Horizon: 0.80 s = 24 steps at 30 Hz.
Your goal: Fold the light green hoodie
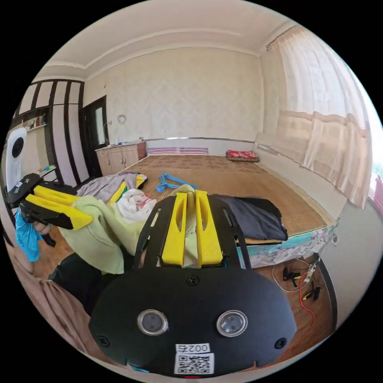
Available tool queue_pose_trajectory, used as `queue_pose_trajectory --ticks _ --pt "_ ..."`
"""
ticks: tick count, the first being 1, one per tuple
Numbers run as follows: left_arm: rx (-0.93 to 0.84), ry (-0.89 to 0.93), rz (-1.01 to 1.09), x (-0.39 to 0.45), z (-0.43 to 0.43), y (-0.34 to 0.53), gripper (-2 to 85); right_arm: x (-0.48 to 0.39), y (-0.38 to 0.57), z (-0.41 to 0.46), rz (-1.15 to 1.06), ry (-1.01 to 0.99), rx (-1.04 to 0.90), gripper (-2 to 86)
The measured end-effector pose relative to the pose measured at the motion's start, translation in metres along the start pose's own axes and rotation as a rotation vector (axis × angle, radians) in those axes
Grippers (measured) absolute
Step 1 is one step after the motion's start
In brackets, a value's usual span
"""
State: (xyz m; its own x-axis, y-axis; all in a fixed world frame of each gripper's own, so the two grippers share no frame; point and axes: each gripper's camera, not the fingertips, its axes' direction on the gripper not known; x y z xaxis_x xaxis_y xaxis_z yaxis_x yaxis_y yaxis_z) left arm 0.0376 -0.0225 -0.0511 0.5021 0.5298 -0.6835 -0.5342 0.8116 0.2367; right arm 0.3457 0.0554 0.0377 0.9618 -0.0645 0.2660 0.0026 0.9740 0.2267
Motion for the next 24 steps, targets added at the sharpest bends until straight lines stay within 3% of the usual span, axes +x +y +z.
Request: queue_pose_trajectory --ticks 3,5,13,20,24 --pt "-0.013 -0.067 -0.028 -0.008 0.002 0.005 -0.7 -0.01 0.0 0.044 -0.075 -0.242 -0.101 4.9" --pt "-0.025 -0.101 -0.043 -0.013 0.003 0.009 -0.7 -0.013 0.0 0.065 -0.071 -0.288 -0.137 5.4" --pt "-0.037 -0.14 -0.156 -0.055 0.013 0.023 -0.7 -0.024 -0.019 0.086 -0.171 -0.264 -0.15 10.3" --pt "-0.049 -0.203 -0.212 -0.092 0.024 0.031 -1.0 -0.057 -0.012 0.096 -0.322 -0.518 -0.156 17.4" --pt "-0.05 -0.179 -0.236 -0.107 0.031 0.035 -1.3 -0.088 -0.007 0.134 -0.306 -0.485 -0.186 18.2"
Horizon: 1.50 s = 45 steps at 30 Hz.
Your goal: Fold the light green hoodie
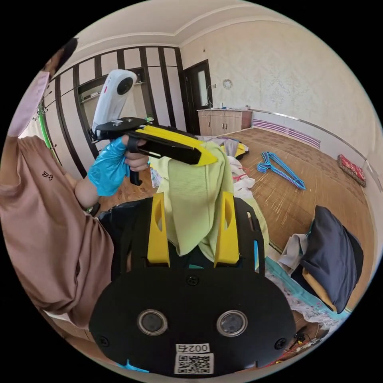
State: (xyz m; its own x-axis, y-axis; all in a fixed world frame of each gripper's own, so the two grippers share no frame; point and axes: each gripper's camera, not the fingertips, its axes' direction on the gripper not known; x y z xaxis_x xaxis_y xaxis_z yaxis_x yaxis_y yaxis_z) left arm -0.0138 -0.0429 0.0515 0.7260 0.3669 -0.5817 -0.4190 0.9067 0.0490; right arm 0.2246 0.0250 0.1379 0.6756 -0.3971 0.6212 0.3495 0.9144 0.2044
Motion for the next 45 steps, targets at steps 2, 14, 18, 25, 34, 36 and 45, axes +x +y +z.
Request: queue_pose_trajectory --ticks 2,14,18,25,34,36,45 --pt "-0.003 0.007 -0.006 -0.004 0.003 0.0 -1.4 0.0 -0.005 0.02 0.026 0.056 -0.021 17.4" --pt "-0.101 -0.053 0.0 -0.029 0.021 0.02 0.4 0.028 -0.019 0.068 0.227 0.408 0.03 4.9" --pt "-0.174 -0.048 0.014 -0.043 0.035 0.047 0.7 0.065 -0.018 0.064 0.371 0.5 0.038 4.6" --pt "-0.337 0.069 0.0 -0.063 0.074 0.098 3.8 0.099 -0.017 0.089 0.409 0.571 -0.052 4.8" --pt "-0.391 0.189 -0.012 -0.059 0.131 0.101 8.2 0.12 -0.02 0.114 0.462 0.571 -0.072 5.0" --pt "-0.356 0.204 -0.053 -0.058 0.138 0.099 8.3 0.118 -0.019 0.113 0.444 0.577 -0.067 5.0" --pt "-0.272 0.087 -0.178 -0.062 0.138 0.105 8.6 0.108 -0.013 0.085 0.446 0.533 0.017 5.1"
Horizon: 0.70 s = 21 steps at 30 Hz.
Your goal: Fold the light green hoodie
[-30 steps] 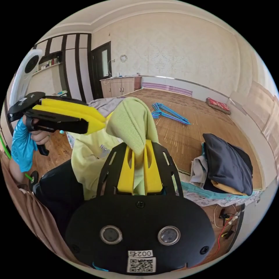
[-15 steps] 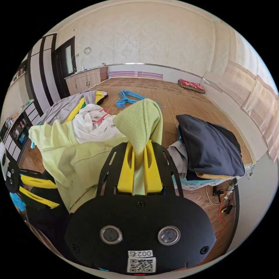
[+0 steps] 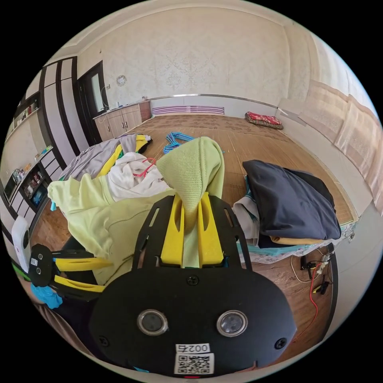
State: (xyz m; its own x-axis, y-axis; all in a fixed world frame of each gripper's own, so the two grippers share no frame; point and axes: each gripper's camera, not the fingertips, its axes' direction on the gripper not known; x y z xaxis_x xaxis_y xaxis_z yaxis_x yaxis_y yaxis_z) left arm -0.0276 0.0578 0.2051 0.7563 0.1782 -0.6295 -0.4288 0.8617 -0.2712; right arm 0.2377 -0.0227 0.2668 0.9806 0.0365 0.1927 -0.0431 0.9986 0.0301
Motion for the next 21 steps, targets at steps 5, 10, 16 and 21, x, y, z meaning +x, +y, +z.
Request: queue_pose_trajectory --ticks 5,10,16,21 --pt "0.018 -0.015 -0.087 -0.018 -0.008 0.01 8.1 -0.001 0.002 -0.018 -0.014 -0.022 0.033 5.1" --pt "-0.052 0.025 -0.119 -0.027 0.001 0.012 8.4 -0.004 0.005 -0.03 -0.027 -0.032 0.055 5.1" --pt "-0.132 0.1 -0.047 -0.027 -0.003 0.013 8.0 0.0 0.01 -0.042 -0.025 -0.034 0.061 5.1" --pt "-0.197 0.086 -0.041 -0.026 0.005 0.022 8.0 0.001 0.016 -0.048 -0.021 -0.033 0.062 5.1"
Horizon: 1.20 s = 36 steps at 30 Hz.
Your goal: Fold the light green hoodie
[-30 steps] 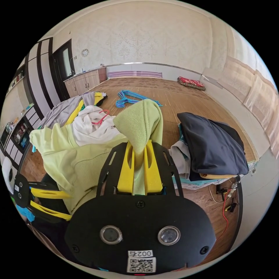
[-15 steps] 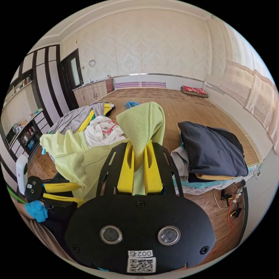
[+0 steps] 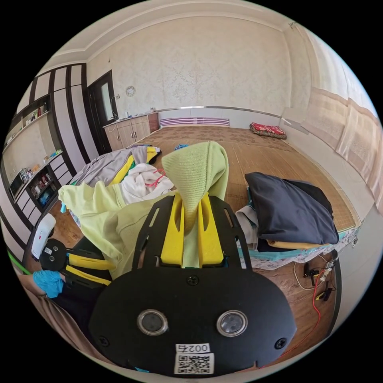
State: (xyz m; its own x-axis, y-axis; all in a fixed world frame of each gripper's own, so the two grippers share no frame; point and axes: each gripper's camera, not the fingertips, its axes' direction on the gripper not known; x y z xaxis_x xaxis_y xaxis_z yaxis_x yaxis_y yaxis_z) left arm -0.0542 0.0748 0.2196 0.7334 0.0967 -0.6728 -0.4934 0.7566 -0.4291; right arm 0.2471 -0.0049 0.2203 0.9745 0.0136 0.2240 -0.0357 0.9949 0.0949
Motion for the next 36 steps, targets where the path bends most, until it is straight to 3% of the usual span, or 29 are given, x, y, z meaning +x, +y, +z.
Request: queue_pose_trajectory --ticks 11,18,22,28,36 --pt "-0.024 -0.2 0.061 0.026 -0.006 0.004 4.1 -0.004 0.005 -0.025 -0.007 -0.021 0.029 5.1" --pt "-0.08 -0.104 0.081 0.025 0.003 0.013 6.2 -0.006 0.013 -0.04 -0.001 -0.03 0.044 5.0" --pt "-0.071 -0.124 0.09 0.033 0.0 0.023 2.4 -0.002 0.02 -0.048 0.01 -0.035 0.044 5.0" --pt "0.004 -0.213 0.052 0.039 -0.037 0.051 -1.4 0.003 0.035 -0.073 0.001 -0.044 0.057 4.9" --pt "0.255 -0.331 -0.032 0.044 -0.155 0.119 -1.2 0.005 0.06 -0.12 -0.068 -0.198 0.082 7.5"
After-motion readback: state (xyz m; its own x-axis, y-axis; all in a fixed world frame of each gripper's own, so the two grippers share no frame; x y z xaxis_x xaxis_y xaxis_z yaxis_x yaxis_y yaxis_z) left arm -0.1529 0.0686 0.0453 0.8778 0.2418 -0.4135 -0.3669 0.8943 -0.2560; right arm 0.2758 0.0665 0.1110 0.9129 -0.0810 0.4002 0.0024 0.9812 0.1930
